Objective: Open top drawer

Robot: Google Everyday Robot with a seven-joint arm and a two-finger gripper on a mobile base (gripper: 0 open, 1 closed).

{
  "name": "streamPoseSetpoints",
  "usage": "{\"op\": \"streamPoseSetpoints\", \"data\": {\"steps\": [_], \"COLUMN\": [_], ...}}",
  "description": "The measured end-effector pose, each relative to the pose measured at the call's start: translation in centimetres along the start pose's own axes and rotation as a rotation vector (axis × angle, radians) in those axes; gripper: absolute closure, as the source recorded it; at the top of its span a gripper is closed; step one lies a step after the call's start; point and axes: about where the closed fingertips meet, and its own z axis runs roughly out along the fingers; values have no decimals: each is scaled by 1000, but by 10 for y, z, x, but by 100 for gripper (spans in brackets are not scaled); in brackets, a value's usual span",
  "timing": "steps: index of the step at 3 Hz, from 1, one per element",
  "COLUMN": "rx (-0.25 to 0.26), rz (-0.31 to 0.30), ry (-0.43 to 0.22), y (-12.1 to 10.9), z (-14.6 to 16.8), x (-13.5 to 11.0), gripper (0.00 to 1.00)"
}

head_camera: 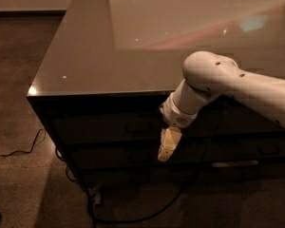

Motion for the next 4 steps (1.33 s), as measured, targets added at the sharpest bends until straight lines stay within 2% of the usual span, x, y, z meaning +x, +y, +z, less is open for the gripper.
{"op": "streamPoseSetpoints", "data": {"steps": [1, 2, 4], "rx": [76, 59, 71], "rz": [25, 0, 17], "ry": [5, 1, 20], "y": [-15, -18, -36], "z": [11, 32, 46], "x": [5, -7, -2], "gripper": [0, 0, 0]}}
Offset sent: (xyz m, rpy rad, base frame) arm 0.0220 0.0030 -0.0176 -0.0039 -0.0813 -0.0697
